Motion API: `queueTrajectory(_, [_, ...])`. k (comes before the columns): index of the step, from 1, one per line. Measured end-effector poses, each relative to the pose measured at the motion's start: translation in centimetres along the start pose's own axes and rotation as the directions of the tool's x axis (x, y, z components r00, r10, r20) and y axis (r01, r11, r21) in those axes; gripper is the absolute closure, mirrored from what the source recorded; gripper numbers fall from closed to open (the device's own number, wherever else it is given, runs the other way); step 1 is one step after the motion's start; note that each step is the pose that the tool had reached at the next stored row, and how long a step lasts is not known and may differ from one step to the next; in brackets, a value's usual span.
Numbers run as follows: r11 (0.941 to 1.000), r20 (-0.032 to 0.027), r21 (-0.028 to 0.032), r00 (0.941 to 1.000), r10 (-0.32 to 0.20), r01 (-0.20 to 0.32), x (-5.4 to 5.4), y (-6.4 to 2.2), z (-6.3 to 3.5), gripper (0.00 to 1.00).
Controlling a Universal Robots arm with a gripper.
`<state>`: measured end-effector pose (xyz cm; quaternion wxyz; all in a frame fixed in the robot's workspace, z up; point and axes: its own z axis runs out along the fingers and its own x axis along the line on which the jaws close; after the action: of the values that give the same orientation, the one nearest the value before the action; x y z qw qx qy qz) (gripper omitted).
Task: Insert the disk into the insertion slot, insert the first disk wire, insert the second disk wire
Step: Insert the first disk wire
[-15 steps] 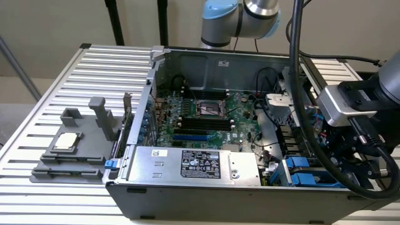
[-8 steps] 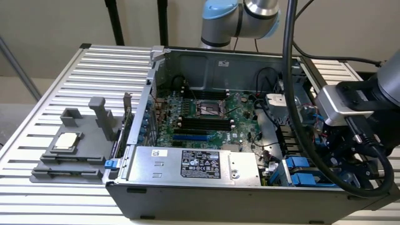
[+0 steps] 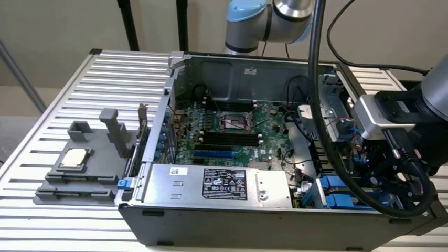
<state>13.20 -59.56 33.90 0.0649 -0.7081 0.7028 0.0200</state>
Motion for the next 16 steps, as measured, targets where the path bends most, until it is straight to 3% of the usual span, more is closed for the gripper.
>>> queueTrajectory(16, [0.9998,-0.0025,0.0064,0.9999,0.016,-0.016,-0.30,0.16,0.04,0.84])
